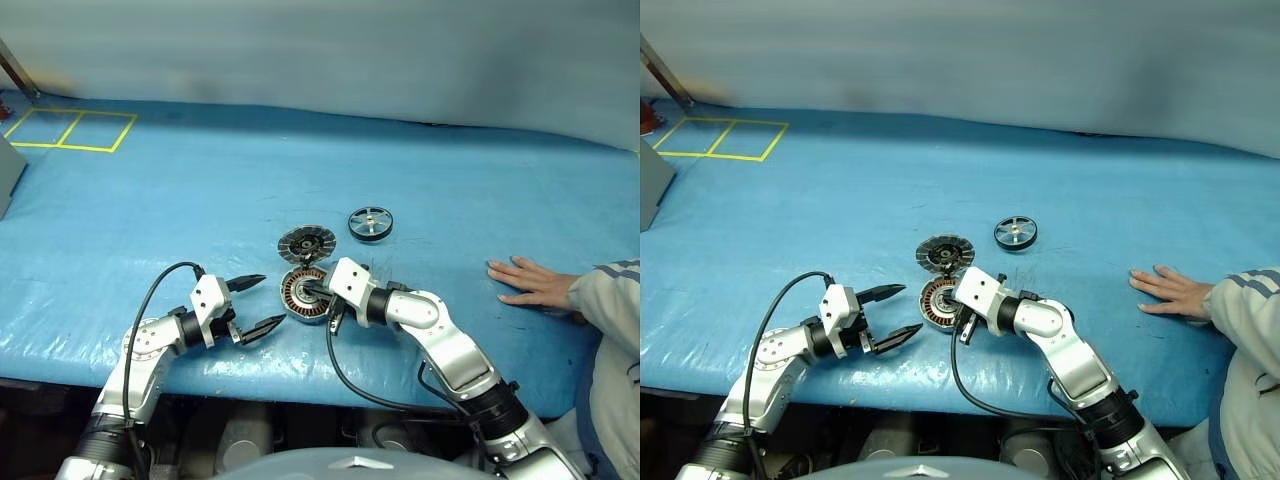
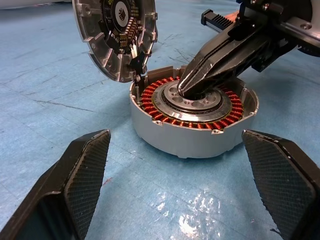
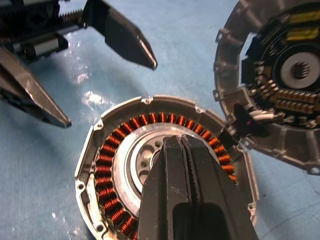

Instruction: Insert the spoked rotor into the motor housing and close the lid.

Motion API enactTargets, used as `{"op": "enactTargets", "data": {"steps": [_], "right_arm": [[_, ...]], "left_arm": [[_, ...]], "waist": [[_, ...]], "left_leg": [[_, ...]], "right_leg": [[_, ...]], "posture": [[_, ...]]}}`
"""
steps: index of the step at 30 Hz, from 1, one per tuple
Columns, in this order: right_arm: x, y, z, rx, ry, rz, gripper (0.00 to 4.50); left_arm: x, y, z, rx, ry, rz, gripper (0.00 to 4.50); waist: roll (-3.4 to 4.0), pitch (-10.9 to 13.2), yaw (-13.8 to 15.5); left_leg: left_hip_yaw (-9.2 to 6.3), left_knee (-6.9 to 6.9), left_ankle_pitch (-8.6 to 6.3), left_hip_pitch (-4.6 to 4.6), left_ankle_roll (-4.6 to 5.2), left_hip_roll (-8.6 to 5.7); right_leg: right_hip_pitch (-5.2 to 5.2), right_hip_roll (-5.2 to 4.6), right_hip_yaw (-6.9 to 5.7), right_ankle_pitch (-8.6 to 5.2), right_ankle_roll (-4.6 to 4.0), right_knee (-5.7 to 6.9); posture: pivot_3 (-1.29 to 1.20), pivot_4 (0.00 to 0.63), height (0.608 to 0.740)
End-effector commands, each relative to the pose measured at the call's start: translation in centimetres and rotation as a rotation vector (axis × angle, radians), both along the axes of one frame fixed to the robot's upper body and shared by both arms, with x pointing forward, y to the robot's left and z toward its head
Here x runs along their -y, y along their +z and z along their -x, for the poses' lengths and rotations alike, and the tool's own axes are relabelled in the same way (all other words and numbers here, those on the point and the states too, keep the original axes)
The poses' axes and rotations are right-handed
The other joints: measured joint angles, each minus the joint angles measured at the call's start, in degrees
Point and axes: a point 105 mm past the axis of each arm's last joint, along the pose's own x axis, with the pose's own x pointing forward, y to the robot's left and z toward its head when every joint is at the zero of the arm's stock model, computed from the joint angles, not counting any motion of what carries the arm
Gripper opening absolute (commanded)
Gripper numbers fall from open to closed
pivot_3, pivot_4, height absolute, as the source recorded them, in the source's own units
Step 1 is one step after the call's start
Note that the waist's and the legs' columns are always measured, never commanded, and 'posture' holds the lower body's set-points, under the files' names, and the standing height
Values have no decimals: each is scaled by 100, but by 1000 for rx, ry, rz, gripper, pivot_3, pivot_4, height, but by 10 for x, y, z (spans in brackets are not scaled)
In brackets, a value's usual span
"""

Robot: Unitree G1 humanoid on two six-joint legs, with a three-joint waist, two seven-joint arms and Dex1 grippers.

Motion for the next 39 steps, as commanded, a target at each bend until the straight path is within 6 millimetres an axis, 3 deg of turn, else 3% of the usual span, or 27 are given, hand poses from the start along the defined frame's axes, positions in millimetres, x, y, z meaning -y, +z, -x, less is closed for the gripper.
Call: {"op": "enactTargets", "data": {"steps": [1, 8, 12, 13, 23, 39], "right_arm": [[12, 24, -2, 63, -33, -50, 20], [70, 12, -24, 86, -257, 115, 20], [100, 22, -52, 143, -383, 163, 875], [102, 26, -57, 164, -390, 167, 1164], [110, 24, -90, 165, -391, 209, 1164], [109, 28, -76, 174, -407, 168, 1164]], "left_arm": [[-2, 8, -2, 41, 8, 4, 4500], [-4, 16, -4, 72, 23, 32, 4500], [-2, 17, -5, 76, 27, 36, 4500], [-2, 16, -4, 76, 28, 38, 4500], [-1, 12, 0, 68, 50, 46, 4500], [-2, 13, -1, 72, 53, 37, 4500]], "waist": [[0, 0, 0], [0, 0, 4], [1, 1, -9], [0, 1, -11], [-1, 2, -1], [0, 3, -5]], "left_leg": [[0, 0, 0, 0, 0, 0], [0, 0, -1, -1, 1, -1], [3, 0, 1, 2, -2, -1], [3, 0, 2, 3, -3, -1], [14, -2, 26, -3, 11, -1], [15, -2, 19, -2, 18, 1]], "right_leg": [[0, 0, 0, 0, 0, 0], [-1, -2, 0, 0, 0, -2], [-1, 0, 2, 0, 0, 6], [-2, 1, 2, 0, 0, 8], [10, 11, 2, -3, -3, 11], [8, 7, 8, -3, -3, 15]], "posture": [[0, 150, 740], [0, 150, 740], [0, 150, 740], [0, 150, 740], [0, 150, 740], [0, 150, 740]]}}
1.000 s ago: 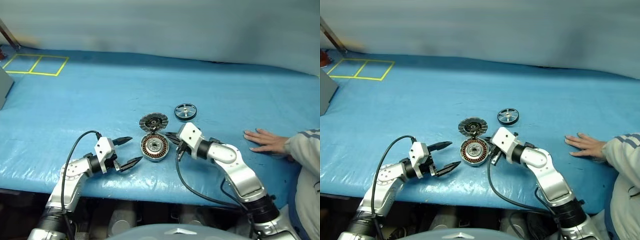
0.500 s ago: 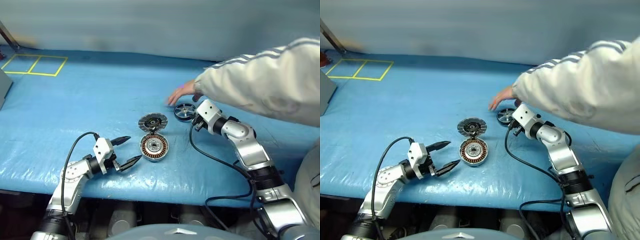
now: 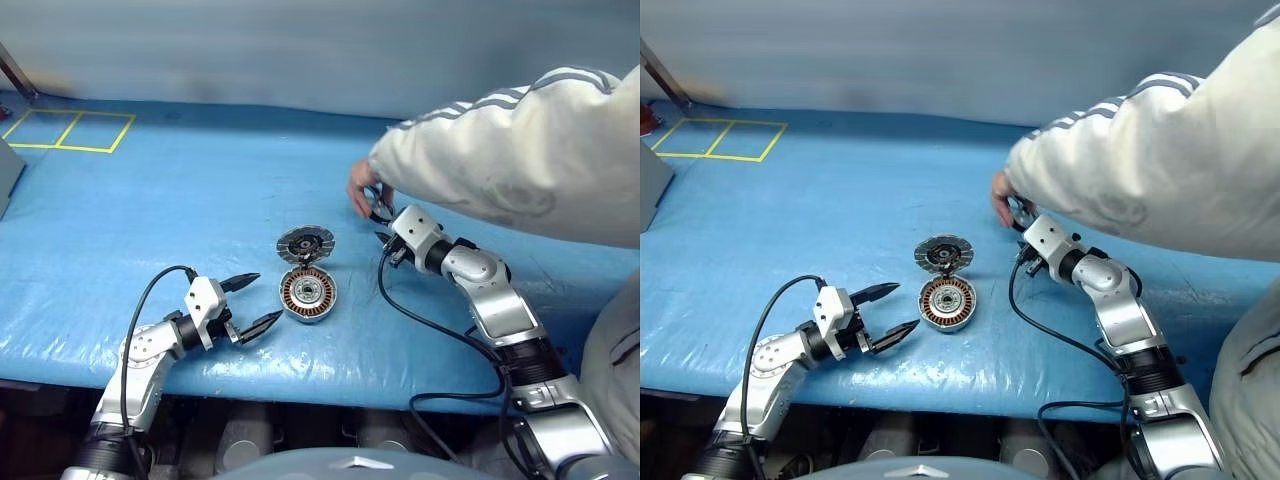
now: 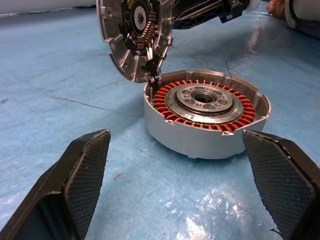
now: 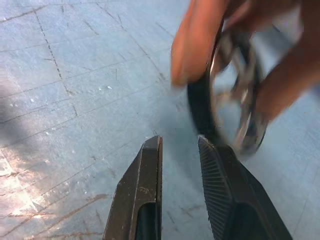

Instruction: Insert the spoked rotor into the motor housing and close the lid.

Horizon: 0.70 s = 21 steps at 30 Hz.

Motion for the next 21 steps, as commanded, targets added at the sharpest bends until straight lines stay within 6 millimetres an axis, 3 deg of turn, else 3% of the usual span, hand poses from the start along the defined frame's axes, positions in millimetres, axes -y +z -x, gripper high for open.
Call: {"op": "enactTargets", "data": {"steps": [1, 8, 21], "right_arm": [[0, 17, 3, 54, -2, -29, 1164], [1, 20, 9, 60, -24, -66, 1164], [-7, 13, 24, 10, -4, -155, 1164]], "left_arm": [[2, 12, -2, 58, -16, -2, 4500], [0, 12, -1, 53, -19, -10, 4500], [-27, 16, 5, 37, 57, -42, 4500]], "waist": [[0, 0, 0], [0, 0, 1], [1, 0, -2]], "left_leg": [[0, 0, 0, 0, 0, 0], [-1, 0, -1, 0, -1, 0], [-5, 0, -13, 1, -20, 2]], "right_leg": [[0, 0, 1, 0, 0, 0], [0, 0, 2, 0, 0, 0], [-8, -1, 2, -2, -3, 0]], "posture": [[0, 150, 740], [0, 150, 740], [0, 150, 740]]}}
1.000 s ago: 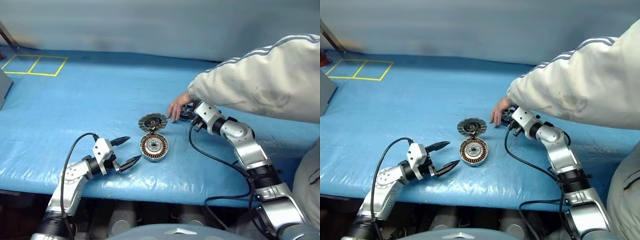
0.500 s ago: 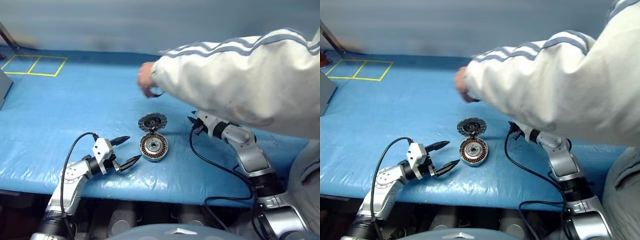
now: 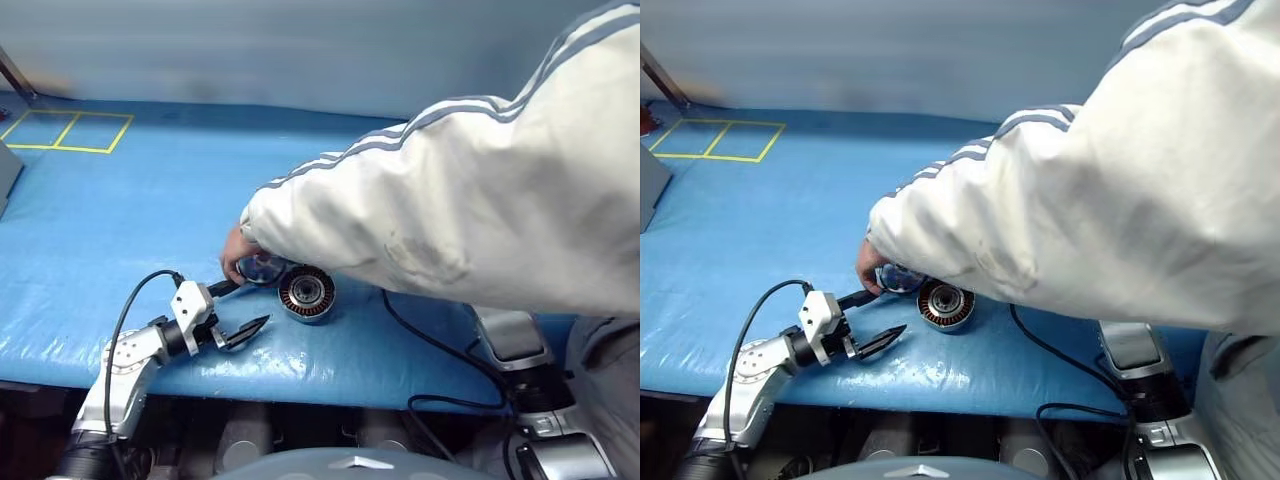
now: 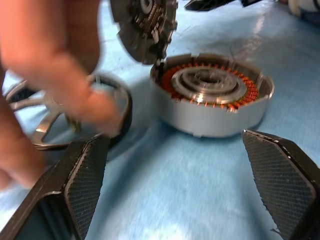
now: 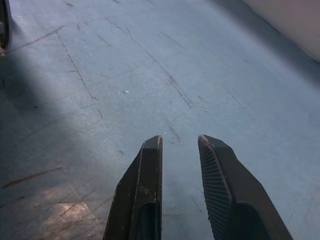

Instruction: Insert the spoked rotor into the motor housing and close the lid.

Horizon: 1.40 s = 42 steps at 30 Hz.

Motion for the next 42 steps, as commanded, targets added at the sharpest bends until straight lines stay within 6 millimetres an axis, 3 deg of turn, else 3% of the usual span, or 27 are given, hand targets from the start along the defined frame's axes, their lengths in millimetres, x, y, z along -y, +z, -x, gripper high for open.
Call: {"op": "enactTargets", "data": {"steps": [1, 9, 14, 17, 22, 28, 32, 42], "right_arm": [[-5, 14, 4, 29, 21, -72, 1164], [-13, 0, 35, -85, 90, -207, 1164], [-8, -7, 43, -122, 77, -208, 1164], [-8, -8, 45, -126, 78, -210, 1164], [-13, -8, 44, -120, 82, -210, 1202], [-17, -5, 43, -122, 104, -204, 1202], [-14, -6, 46, -143, 112, -187, 1202], [-6, -5, 52, -189, 124, -139, 1202]], "left_arm": [[-4, 20, -1, 68, 16, 18, 4500], [-26, 58, -13, 156, 92, 37, 4500], [-24, 68, -28, 175, 58, -20, 4500], [-18, 67, -41, 162, 1, -144, 4500], [-3, 70, -60, 198, -134, -362, 2951], [19, 86, -69, 226, -441, -722, 2951], [21, 92, -72, 204, -577, -974, 2951], [25, 96, -79, 168, -705, -1244, 2951]], "waist": [[0, 0, 4], [1, 1, 12], [2, 1, 13], [1, 2, 25], [0, 2, 27], [-20, 17, 24], [-18, 17, 20], [-22, 19, 16]], "left_leg": [[-2, 1, -1, 1, -2, 0], [-16, 1, -4, 1, -5, -1], [-15, 4, -5, 5, -5, -3], [-18, 4, -2, 5, -9, -3], [-9, 3, 7, 0, 2, -5], [2, 0, 32, -4, -13, -2], [7, -1, 31, -4, -10, -4], [7, 4, 29, -4, -5, 0]], "right_leg": [[0, -1, -1, 0, 0, 0], [0, -2, -9, -2, -3, -5], [2, -1, -10, -1, -1, -5], [5, 4, -13, -1, -1, -3], [17, 14, -11, 0, 1, 1], [9, 45, -2, 1, 2, 3], [9, 46, 6, 0, 2, 0], [8, 65, 26, -7, 10, 6]], "posture": [[0, 150, 740], [0, 150, 740], [0, 150, 740], [0, 150, 740], [0, 150, 740], [0, 150, 740], [0, 150, 740], [0, 150, 740]]}}
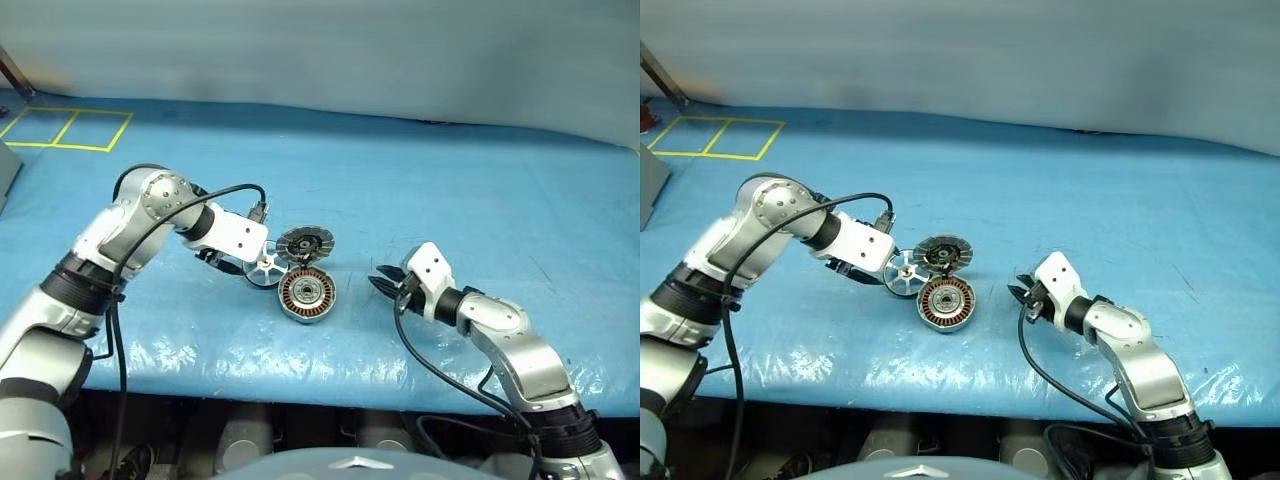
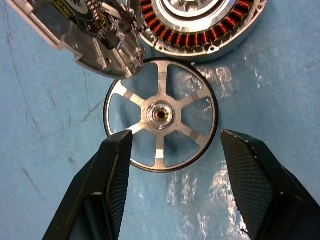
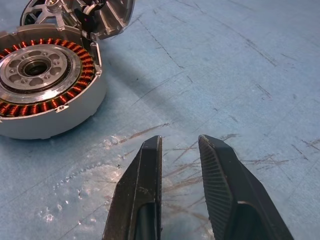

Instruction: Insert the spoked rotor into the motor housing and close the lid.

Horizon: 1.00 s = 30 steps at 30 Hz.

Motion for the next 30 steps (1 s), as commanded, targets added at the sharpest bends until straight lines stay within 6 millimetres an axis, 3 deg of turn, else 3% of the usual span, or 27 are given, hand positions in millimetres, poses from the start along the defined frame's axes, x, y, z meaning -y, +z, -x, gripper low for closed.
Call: {"op": "enactTargets", "data": {"steps": [1, 8, 30], "right_arm": [[1, 14, 2, 31, 22, 6, 1202], [0, 13, 5, 15, 30, 11, 1202], [-1, 11, 4, 24, 27, 24, 1202]], "left_arm": [[1, 1, -4, 29, -27, -81, 2951], [6, -15, -14, 48, -28, -122, 2951], [15, -30, -29, 24, -8, -112, 2951]], "waist": [[0, 0, 5], [-1, 0, 18], [-2, 0, 23]], "left_leg": [[0, 1, 0, 0, 1, 0], [-3, 8, -10, -3, 20, -1], [-4, 43, -11, -10, 24, -1]], "right_leg": [[0, 0, 1, 0, 0, 0], [2, 1, 2, 2, 4, 2], [8, 0, 4, 9, 14, 13]], "posture": [[0, 150, 740], [0, 150, 740], [0, 150, 740]]}}
